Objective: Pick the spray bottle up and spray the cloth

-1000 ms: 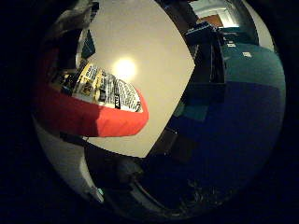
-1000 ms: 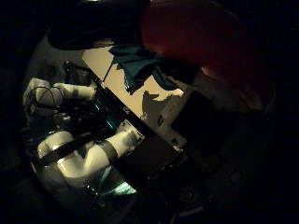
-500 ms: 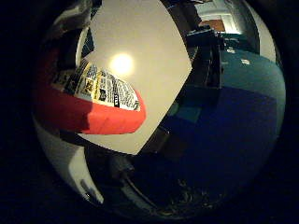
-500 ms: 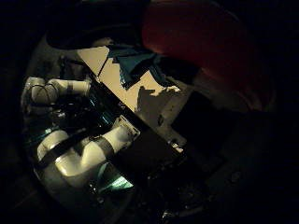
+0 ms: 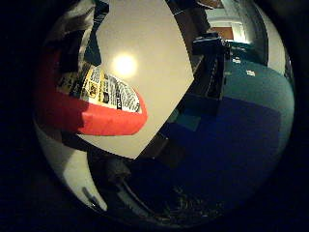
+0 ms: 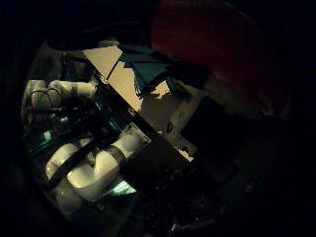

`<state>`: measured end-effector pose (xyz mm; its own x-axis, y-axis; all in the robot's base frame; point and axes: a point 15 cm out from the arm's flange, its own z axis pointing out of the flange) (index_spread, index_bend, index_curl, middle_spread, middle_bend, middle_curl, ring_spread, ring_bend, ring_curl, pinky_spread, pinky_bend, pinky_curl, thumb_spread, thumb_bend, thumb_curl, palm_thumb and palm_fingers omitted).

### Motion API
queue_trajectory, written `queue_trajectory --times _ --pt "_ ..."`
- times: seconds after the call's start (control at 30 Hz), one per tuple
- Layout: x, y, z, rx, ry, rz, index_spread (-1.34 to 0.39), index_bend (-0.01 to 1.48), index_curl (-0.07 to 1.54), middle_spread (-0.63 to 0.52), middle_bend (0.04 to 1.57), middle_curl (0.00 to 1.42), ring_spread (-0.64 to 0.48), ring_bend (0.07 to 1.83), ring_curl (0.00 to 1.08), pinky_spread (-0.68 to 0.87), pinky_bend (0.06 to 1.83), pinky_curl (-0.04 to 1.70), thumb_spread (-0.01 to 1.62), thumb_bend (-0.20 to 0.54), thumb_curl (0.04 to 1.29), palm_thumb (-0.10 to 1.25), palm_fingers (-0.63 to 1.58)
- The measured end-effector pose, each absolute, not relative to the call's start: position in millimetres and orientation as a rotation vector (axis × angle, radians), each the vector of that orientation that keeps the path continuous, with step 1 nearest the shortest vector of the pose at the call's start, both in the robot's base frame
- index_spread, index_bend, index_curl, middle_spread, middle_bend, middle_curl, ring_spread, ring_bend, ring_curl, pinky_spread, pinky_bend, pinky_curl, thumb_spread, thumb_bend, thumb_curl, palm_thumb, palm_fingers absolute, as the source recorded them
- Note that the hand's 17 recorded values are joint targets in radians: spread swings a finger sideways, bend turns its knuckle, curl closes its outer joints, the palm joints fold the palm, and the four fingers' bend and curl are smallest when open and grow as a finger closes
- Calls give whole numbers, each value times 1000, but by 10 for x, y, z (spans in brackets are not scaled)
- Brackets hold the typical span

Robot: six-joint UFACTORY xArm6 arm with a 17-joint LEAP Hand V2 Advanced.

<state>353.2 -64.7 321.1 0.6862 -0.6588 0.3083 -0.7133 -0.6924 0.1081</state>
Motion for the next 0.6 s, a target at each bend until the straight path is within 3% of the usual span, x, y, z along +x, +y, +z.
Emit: queue_trajectory --times 0.6 --pt "3575 -623 3296 2672 -1108 395 -158 1251 697 -102 1385 683 -167 1467 622 -195 1071 1149 1084 -13 573 1048 1175"
